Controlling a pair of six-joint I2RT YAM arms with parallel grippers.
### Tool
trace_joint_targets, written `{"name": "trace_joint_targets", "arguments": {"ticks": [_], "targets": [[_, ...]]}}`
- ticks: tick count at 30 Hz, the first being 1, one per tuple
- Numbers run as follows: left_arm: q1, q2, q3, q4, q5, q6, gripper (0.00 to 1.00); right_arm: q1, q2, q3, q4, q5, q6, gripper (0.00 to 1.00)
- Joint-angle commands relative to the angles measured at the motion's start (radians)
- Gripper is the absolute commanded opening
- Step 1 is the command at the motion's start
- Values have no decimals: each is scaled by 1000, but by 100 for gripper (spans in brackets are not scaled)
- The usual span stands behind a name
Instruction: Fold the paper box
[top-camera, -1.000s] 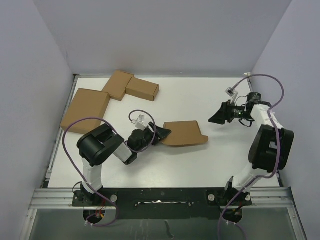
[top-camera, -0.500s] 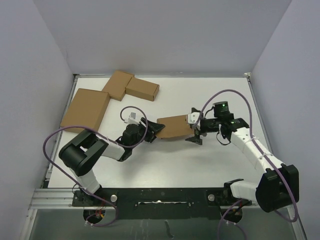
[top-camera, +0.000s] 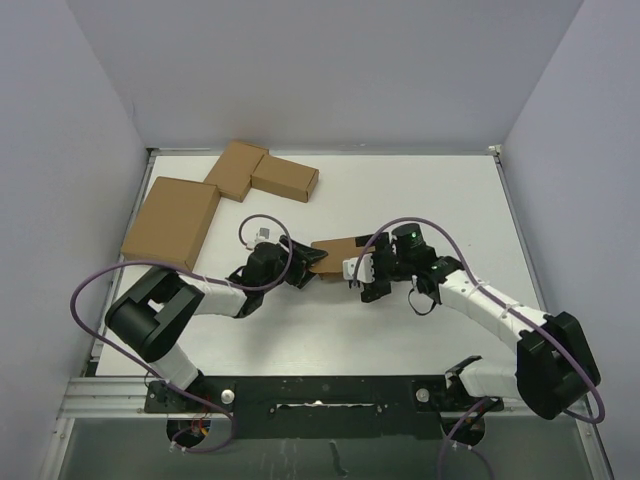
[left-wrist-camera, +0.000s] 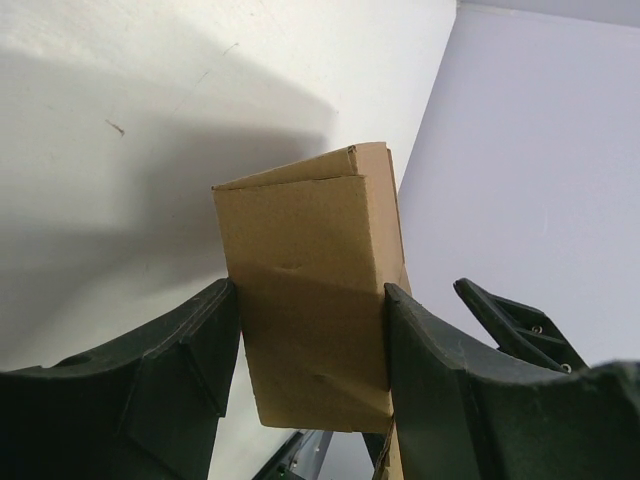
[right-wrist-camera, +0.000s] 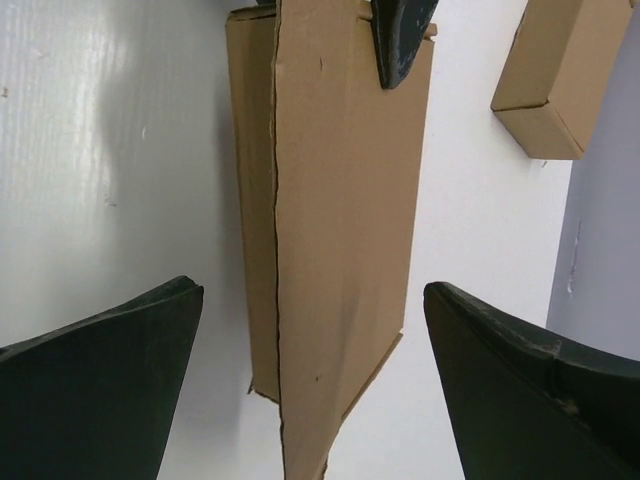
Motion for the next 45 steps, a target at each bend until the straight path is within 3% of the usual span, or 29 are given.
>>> {"name": "trace_joint_targets", "arguments": {"ticks": [1, 15, 28, 35, 45], "targets": [[6, -75, 41, 7, 16, -48, 43, 36, 12, -25, 172, 93, -33, 99], [5, -87, 19, 28, 13, -97, 43, 132, 96, -92, 320, 213, -60, 87], [4, -88, 23, 35, 15, -100, 44, 156, 86, -125, 434, 300, -71, 52], [5, -85, 17, 93, 22, -86, 60, 156, 72, -118, 423, 291, -39, 40], [5, -207, -18, 26, -26, -31, 86, 125, 45, -82, 373, 243, 48, 38]]}}
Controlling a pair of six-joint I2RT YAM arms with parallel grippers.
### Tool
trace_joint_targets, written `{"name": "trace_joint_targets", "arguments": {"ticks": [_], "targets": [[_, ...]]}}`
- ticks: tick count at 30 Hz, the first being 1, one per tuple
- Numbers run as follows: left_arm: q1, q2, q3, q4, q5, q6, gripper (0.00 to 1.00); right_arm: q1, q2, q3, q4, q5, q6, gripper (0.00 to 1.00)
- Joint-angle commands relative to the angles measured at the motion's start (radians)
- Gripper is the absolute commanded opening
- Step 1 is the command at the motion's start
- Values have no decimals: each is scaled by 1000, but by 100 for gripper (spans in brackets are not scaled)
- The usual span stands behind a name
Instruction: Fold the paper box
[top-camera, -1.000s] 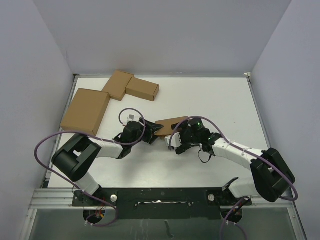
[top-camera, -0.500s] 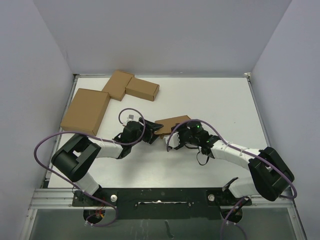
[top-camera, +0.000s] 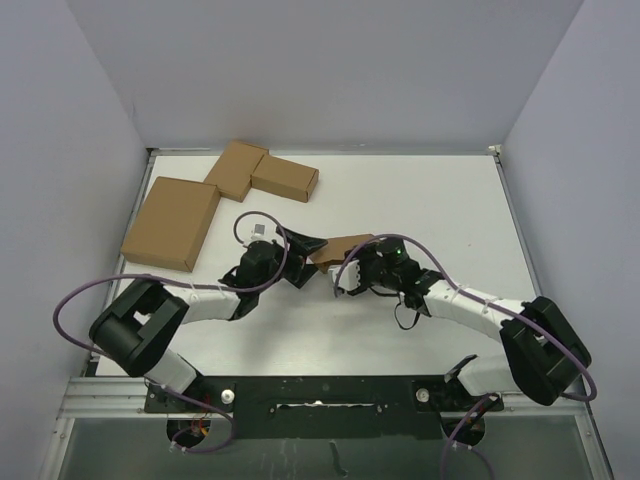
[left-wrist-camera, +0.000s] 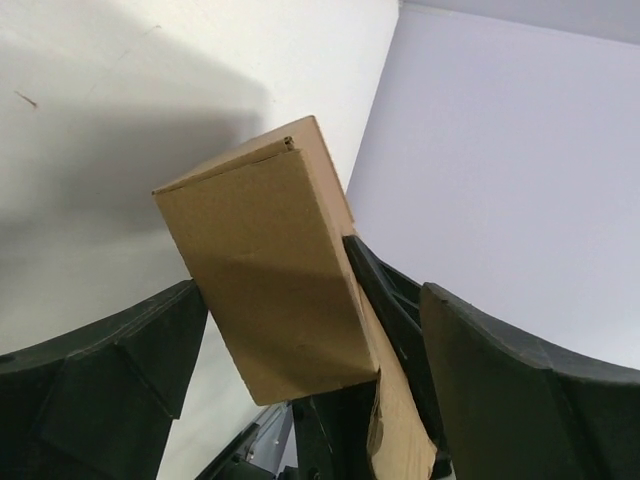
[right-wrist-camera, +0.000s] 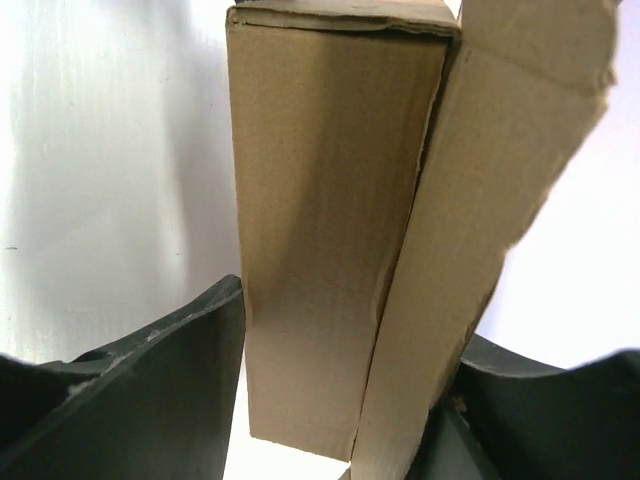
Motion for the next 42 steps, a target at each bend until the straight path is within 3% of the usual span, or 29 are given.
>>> {"name": "trace_joint_targets", "arguments": {"ticks": [1, 11, 22, 29, 32, 42], "targets": [[4, -157, -15, 18, -41, 47, 89, -23, -51, 50, 1, -48, 71, 38], [8, -469, -84, -201, -131, 210, 96, -136, -82, 170, -135, -219, 352, 37], [15, -689, -123, -277, -46, 748, 97, -351, 25, 433, -367, -583, 821, 36], [20, -824, -156, -377, -35, 907, 98, -443, 200, 601, -493, -813, 1130, 36], [22, -847, -166, -393, -20, 929, 98, -458, 257, 600, -460, -900, 1267, 36], [43, -757, -155, -418, 73, 899, 97, -482, 372, 373, -60, -1006, 1729, 42]]}}
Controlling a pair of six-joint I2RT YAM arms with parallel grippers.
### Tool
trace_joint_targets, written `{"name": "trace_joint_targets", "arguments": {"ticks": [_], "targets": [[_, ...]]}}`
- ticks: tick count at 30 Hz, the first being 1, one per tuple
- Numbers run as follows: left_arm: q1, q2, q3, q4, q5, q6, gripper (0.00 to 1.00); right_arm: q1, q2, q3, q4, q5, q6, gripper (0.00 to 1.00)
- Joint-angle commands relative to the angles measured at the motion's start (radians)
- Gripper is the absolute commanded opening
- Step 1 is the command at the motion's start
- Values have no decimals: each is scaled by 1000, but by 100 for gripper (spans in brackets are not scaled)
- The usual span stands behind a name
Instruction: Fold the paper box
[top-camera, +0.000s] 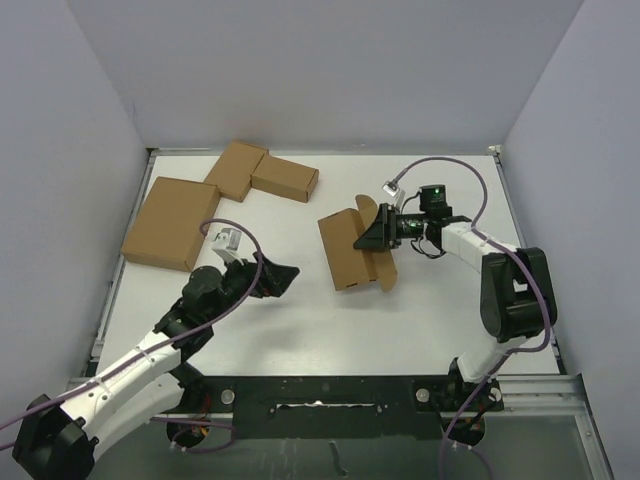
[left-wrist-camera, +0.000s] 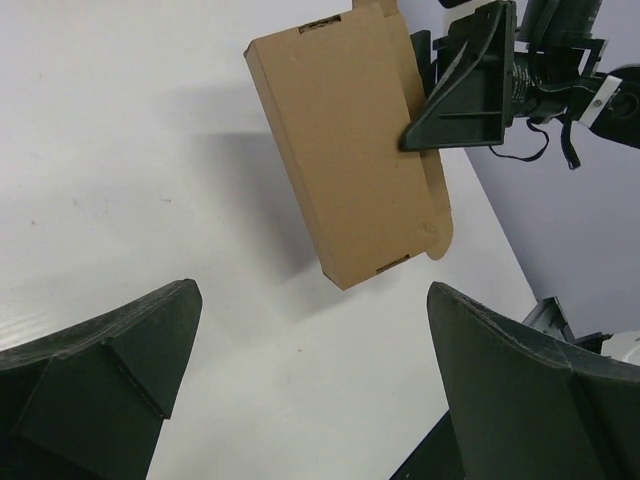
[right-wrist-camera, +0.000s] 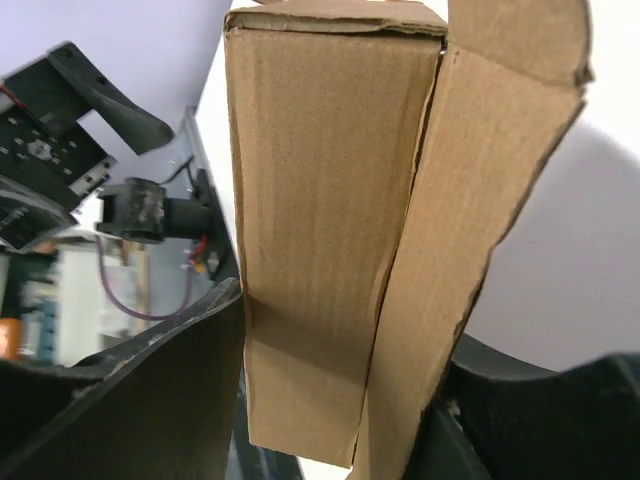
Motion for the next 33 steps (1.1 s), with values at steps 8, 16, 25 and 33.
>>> {"name": "trace_joint_targets", "arguments": {"ticks": [8, 16, 25, 33], "targets": [[19, 207, 76, -11, 84, -55, 93, 6, 170, -54, 223, -114, 253, 41], [28, 372, 90, 101, 75, -130, 90, 5, 199, -77, 138, -44, 140, 52], [34, 613, 217, 152, 134, -140, 85, 0, 196, -72, 82, -1, 95, 68], [34, 657, 252, 136, 134, -126, 85, -16, 174, -6, -137, 113, -133, 80]]}}
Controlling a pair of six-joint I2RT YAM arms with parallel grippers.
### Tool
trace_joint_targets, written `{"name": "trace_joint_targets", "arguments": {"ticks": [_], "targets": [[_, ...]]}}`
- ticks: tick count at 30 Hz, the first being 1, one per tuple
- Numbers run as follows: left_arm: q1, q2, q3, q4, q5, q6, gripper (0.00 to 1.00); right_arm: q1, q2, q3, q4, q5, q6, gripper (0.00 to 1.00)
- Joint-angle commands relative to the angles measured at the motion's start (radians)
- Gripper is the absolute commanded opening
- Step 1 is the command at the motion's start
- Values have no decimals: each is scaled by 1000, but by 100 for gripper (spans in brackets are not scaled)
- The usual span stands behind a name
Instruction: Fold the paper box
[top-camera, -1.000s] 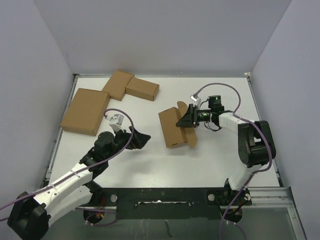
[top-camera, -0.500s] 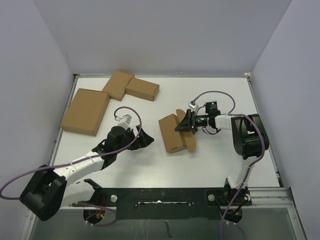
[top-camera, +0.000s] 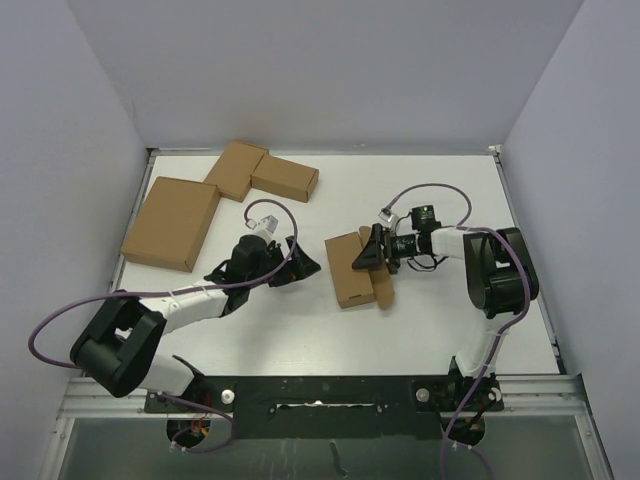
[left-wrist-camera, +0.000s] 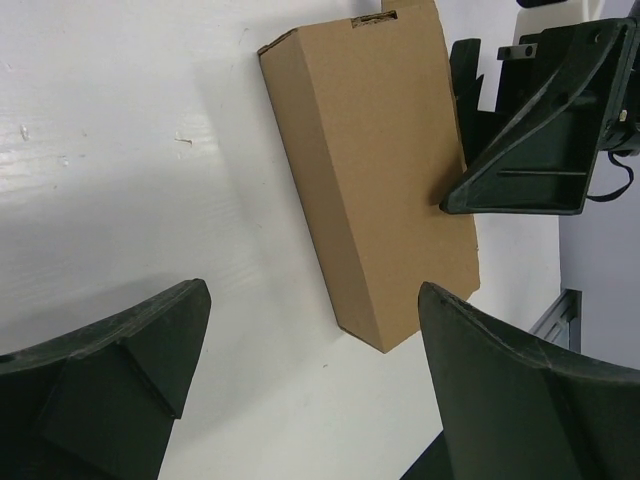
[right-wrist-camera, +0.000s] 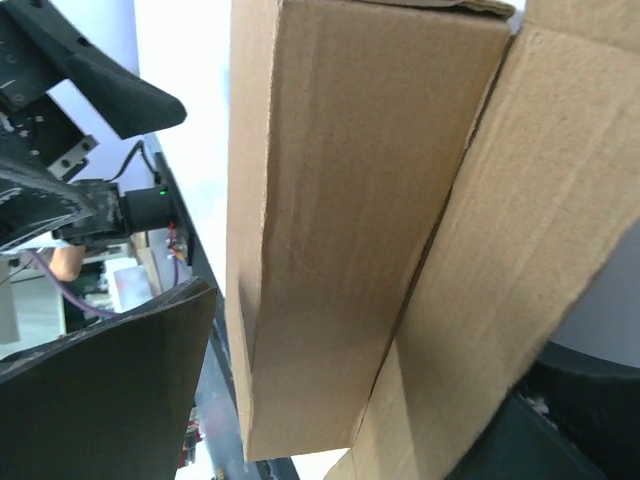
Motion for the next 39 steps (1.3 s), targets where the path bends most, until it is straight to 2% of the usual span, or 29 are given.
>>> {"name": "trace_joint_targets", "arguments": {"ticks": [1, 8, 13, 18, 20, 25, 28, 30, 32, 39], "targets": [[6, 5, 56, 35, 9, 19, 85, -11, -38, 70, -151, 83, -181, 82], [0, -18, 88, -48, -15, 81, 85, -23, -124, 91, -278, 204, -333, 95], [-7, -38, 88, -56, -15, 109, 85, -85, -191, 59, -272, 250, -384, 96], [-17, -51, 84, -42, -8, 133, 85, -156, -288, 45, -267, 257, -436, 91], [-21, -47, 86, -34, -4, 141, 84, -157, -317, 38, -250, 228, -446, 82], [-32, 0, 119, -25, 12, 145, 83, -114, -288, 51, -273, 150, -479, 42], [-48, 32, 147, -33, 7, 153, 83, -87, -246, 70, -309, 203, -511, 18], [-56, 55, 170, -46, 0, 163, 83, -76, -214, 80, -328, 242, -524, 8], [-63, 79, 193, -55, -3, 172, 83, -66, -180, 93, -351, 249, -537, 2], [-69, 175, 274, -119, -21, 217, 82, 43, -125, 124, -412, 219, -606, 0]]}}
